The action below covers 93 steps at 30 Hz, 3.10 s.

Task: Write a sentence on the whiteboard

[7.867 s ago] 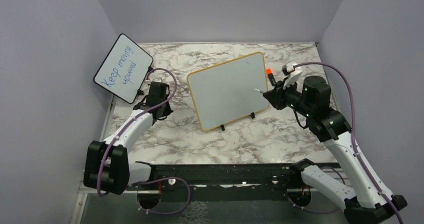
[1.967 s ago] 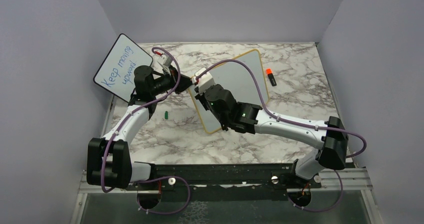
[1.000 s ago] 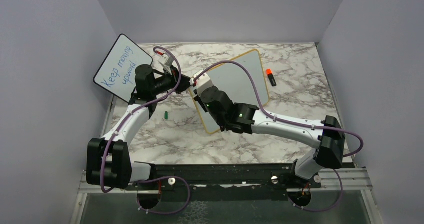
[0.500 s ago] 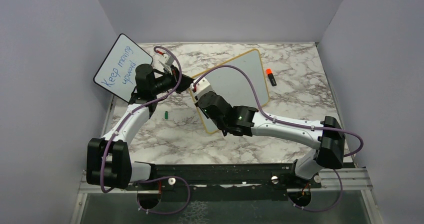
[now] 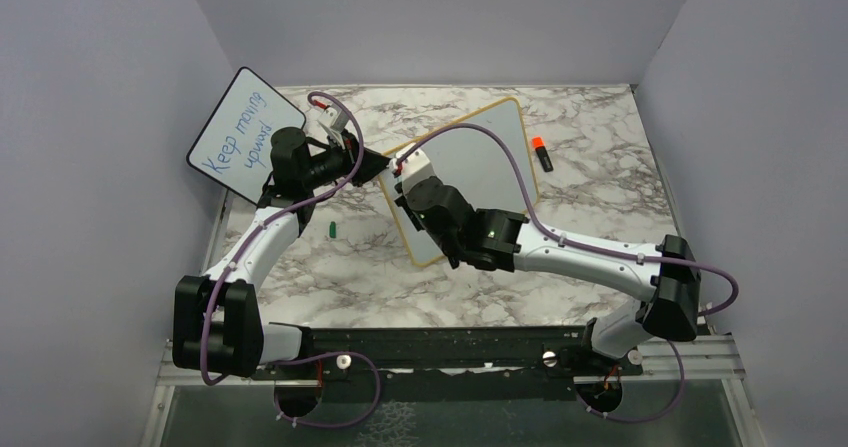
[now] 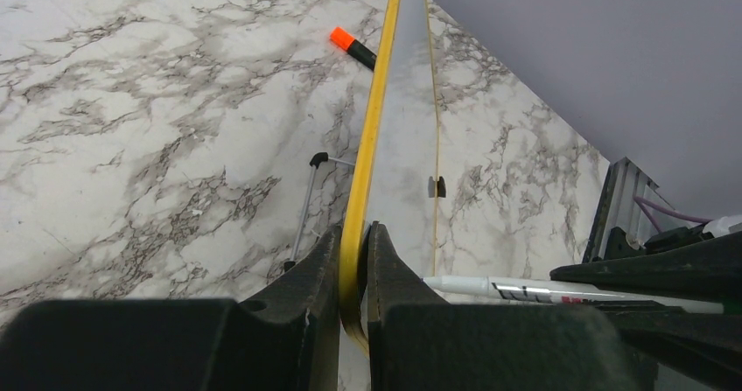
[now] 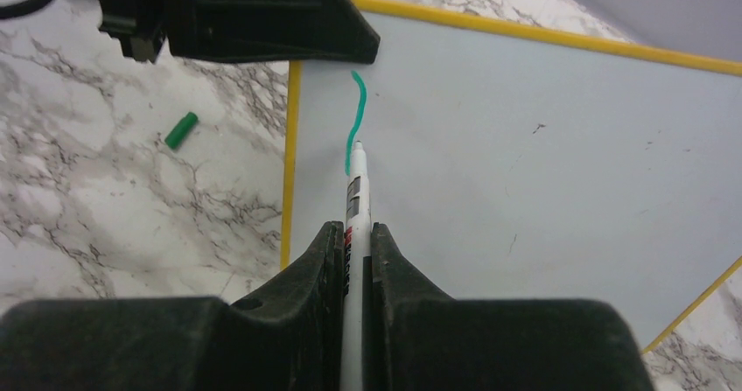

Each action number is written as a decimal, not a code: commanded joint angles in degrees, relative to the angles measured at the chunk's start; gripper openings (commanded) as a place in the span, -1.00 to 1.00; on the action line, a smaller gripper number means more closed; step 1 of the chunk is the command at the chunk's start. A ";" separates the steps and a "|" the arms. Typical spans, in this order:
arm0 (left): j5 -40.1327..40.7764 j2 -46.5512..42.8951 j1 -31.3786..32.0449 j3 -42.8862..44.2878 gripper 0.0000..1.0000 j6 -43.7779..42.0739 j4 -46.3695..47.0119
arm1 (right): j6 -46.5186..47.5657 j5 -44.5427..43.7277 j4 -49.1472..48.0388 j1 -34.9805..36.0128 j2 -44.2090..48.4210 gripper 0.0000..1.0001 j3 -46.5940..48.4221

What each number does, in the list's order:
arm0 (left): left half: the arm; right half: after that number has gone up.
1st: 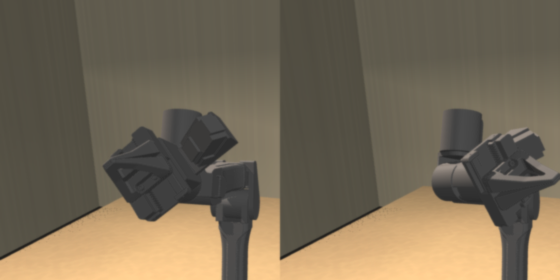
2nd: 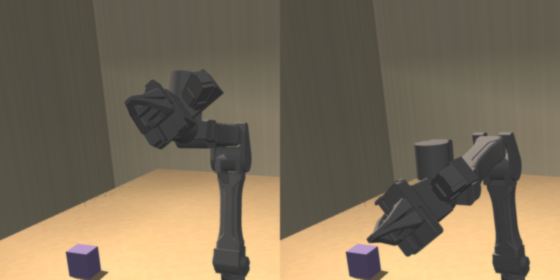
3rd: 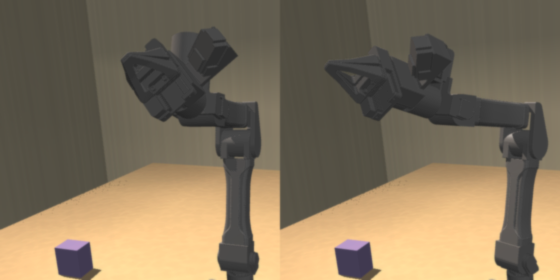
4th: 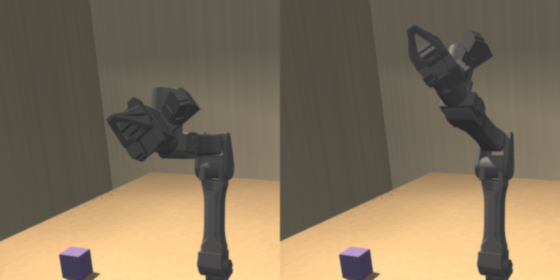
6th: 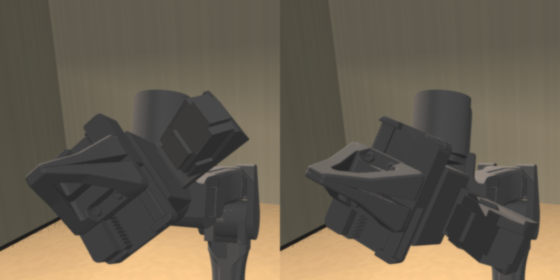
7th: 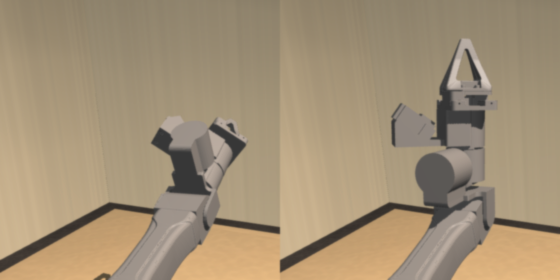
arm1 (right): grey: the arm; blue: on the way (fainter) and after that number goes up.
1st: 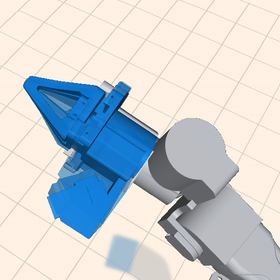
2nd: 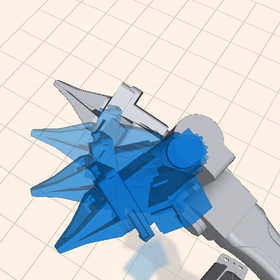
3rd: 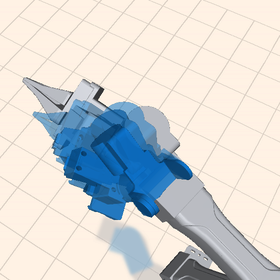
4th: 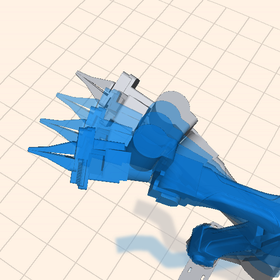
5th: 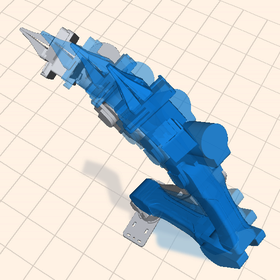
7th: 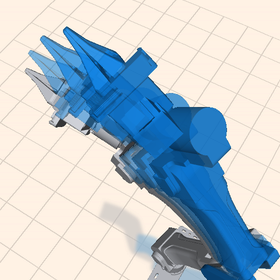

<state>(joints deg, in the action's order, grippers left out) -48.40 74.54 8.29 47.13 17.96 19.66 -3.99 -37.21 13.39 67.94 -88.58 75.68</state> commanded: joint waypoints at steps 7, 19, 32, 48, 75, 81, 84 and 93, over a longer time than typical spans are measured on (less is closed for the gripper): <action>0.50 0.55 1.29 -0.54 -1.00 -3.54 -5.51 | 3.46 -1.55 -11.01 -0.07 0.47 -1.00 -0.30; 0.41 0.56 1.37 -0.44 -1.00 -3.63 -5.60 | 3.46 -1.55 -11.98 -1.44 -1.95 -0.99 -0.01; 0.24 0.59 1.46 -0.38 -1.00 -3.72 -5.69 | 3.46 -1.74 -12.73 -2.28 -3.27 -0.99 -0.07; 0.32 0.48 1.64 -0.26 -1.00 -4.07 -6.21 | 4.30 -5.18 -11.09 -3.25 -1.91 -1.00 -1.29; 0.50 0.53 1.64 -0.12 -1.00 -4.33 -6.56 | -1.05 5.10 -4.66 -3.23 -0.99 -1.00 -0.76; 0.67 0.44 1.64 0.02 -1.00 -4.50 -6.83 | -0.81 5.09 -5.43 -3.20 -0.99 -0.99 -0.37; 0.93 0.43 1.63 -0.02 -1.00 -4.59 -7.07 | -0.64 4.13 -5.35 -3.19 -0.48 -0.99 -0.48; 1.83 0.67 1.64 0.15 -1.00 -4.68 -7.57 | -0.49 6.08 -6.65 -3.25 1.79 -1.00 -1.40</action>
<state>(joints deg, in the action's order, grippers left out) -47.75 74.46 8.40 47.68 16.82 17.89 -4.08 -33.47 7.38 65.12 -89.17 74.54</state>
